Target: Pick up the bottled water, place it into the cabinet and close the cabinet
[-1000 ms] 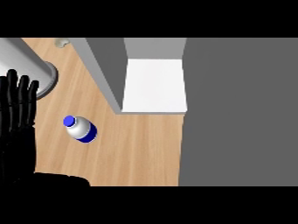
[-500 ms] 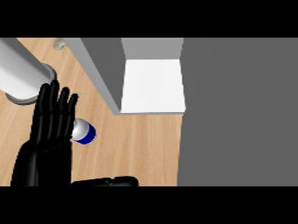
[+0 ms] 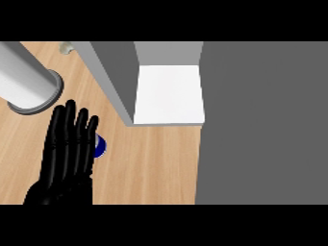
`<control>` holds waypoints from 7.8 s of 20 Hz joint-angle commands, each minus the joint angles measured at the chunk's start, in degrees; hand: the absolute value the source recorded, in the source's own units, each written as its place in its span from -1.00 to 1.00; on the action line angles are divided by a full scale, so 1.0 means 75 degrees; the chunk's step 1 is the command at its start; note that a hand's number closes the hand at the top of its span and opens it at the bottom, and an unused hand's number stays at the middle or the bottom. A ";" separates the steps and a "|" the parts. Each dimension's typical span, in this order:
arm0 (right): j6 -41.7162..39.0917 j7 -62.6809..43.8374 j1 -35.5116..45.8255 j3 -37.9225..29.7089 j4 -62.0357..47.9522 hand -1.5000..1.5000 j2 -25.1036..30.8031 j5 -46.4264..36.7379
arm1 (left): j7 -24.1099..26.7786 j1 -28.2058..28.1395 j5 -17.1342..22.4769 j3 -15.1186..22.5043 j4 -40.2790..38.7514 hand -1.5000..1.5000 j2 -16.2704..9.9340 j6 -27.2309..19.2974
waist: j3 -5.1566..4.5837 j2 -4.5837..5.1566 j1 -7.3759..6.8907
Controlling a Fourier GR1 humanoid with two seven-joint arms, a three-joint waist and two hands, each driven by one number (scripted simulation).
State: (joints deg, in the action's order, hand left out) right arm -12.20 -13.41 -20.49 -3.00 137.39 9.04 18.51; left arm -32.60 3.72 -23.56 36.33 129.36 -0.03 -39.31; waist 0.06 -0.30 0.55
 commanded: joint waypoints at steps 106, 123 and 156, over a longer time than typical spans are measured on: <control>-0.2296 0.2238 -0.3877 -0.2599 0.0959 -1.00 0.0738 0.3250 | 1.0655 0.1736 0.6203 -0.6257 -1.2495 1.00 -0.0618 0.6157 | -0.0018 0.0030 0.0059; -0.2072 0.2211 -0.4155 -0.2730 0.1357 -1.00 0.0892 0.3588 | 0.9218 0.1043 0.5590 -0.5024 -1.0218 1.00 -0.0884 0.6788 | -0.0014 0.0005 -0.0022; -0.2486 0.2189 -0.3644 -0.3107 0.0503 -1.00 0.1452 0.4439 | 0.6100 0.5614 0.5906 -0.2663 -1.1082 1.00 0.0004 0.1072 | -0.0019 0.0074 0.0227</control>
State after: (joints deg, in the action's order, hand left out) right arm -32.02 6.00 -46.82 -24.49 134.07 18.91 45.49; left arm 14.83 39.98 18.67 16.29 50.25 -0.02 -28.68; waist -0.08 0.23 2.03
